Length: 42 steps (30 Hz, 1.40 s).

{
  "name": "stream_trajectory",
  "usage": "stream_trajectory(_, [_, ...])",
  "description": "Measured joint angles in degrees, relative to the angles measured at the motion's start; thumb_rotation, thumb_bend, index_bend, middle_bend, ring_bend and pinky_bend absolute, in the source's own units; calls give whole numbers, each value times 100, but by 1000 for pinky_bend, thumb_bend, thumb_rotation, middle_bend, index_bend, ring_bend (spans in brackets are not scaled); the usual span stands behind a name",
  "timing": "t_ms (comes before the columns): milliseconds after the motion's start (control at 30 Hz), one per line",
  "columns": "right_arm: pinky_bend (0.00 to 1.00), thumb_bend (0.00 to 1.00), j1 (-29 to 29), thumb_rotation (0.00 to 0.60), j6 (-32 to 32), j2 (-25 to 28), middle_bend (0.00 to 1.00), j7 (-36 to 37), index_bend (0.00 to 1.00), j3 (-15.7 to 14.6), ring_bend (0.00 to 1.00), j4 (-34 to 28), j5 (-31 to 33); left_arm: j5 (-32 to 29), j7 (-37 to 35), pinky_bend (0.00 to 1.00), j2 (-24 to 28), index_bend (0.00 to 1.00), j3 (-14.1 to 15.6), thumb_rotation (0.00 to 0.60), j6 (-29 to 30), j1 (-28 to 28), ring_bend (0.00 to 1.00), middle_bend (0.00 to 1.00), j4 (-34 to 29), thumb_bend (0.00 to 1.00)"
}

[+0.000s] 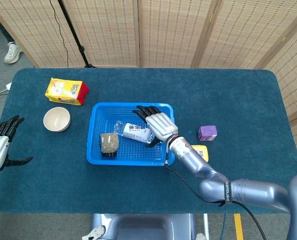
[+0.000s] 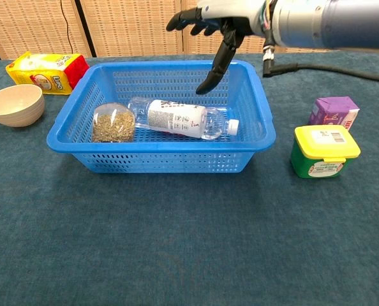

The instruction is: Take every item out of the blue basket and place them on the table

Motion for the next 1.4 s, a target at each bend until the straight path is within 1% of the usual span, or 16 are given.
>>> stream_trajectory(167, [0, 0, 225, 600, 7, -679, 0, -267, 0, -206, 0, 500, 19, -137, -41, 0, -3, 0, -39, 600, -133, -61, 0, 0, 94, 99])
stream_trajectory(267, [0, 0, 324, 600, 8, -935, 0, -409, 0, -311, 0, 773, 15, -152, -69, 0, -1, 0, -46, 600, -141, -62, 0, 0, 108, 99])
stream_trajectory(367, [0, 0, 367, 600, -30, -1136, 0, -430, 0, -355, 0, 1108, 56, -149, -76, 0, 0, 0, -35, 600, -129, -45, 0, 0, 123, 99])
stream_trajectory(567, [17, 0, 375, 600, -214, -1373, 0, -323, 0, -397, 0, 1732, 109, -168, -82, 0, -3, 0, -34, 600, -108, -25, 0, 0, 151, 99])
stream_trajectory(733, [39, 0, 333, 600, -411, -1489, 0, -117, 0, -401, 0, 1960, 111, -190, 5, 0, -29, 0, -39, 600, -118, -44, 0, 0, 133, 99])
stream_trajectory(967, [65, 0, 317, 600, -623, -1782, 1, 28, 0, -432, 0, 2590, 7, -226, 113, 0, -60, 0, -36, 600, -112, -55, 0, 0, 100, 99])
stream_trajectory(1033, [79, 0, 316, 600, -687, -1860, 15, 66, 0, -434, 0, 2786, -12, -264, 126, 0, -66, 0, -43, 600, -120, -58, 0, 0, 117, 99])
stream_trajectory(1067, [95, 0, 313, 600, -739, -1911, 40, 102, 5, -431, 4, 2911, -21, -283, 131, 0, -69, 0, -47, 600, -127, -60, 0, 0, 126, 99])
stream_trajectory(1133, [163, 0, 303, 600, -807, -1985, 116, 168, 39, -421, 58, 3066, -37, -319, 137, 0, -75, 0, -57, 600, -141, -67, 0, 0, 140, 99])
stream_trajectory(1167, [231, 0, 293, 600, -833, -2033, 180, 208, 88, -412, 127, 3151, -49, -330, 142, 0, -78, 0, -60, 600, -148, -71, 0, 0, 145, 98])
stream_trajectory(1200, [307, 0, 285, 600, -845, -2066, 256, 232, 149, -406, 218, 3207, -61, -337, 152, 0, -82, 0, -61, 600, -158, -76, 0, 0, 148, 98])
stream_trajectory(1233, [356, 0, 275, 600, -845, -2103, 310, 249, 192, -403, 281, 3264, -80, -338, 161, 0, -86, 0, -60, 600, -167, -81, 0, 0, 148, 99])
stream_trajectory(1267, [419, 0, 258, 600, -827, -2161, 396, 275, 259, -398, 374, 3341, -122, -340, 174, 0, -91, 0, -59, 600, -178, -87, 0, 0, 146, 99])
stream_trajectory(1300, [451, 7, 245, 600, -799, -2200, 453, 296, 303, -392, 432, 3387, -166, -344, 185, 0, -96, 0, -57, 600, -188, -93, 0, 0, 141, 99])
stream_trajectory(1333, [488, 36, 231, 600, -757, -2232, 526, 318, 368, -384, 507, 3420, -215, -348, 191, 0, -99, 0, -56, 600, -193, -97, 0, 0, 136, 99])
stream_trajectory(1400, [517, 151, 194, 600, -597, -2299, 622, 385, 473, -355, 605, 3463, -362, -350, 198, 0, -101, 0, -55, 600, -195, -98, 0, 0, 127, 99])
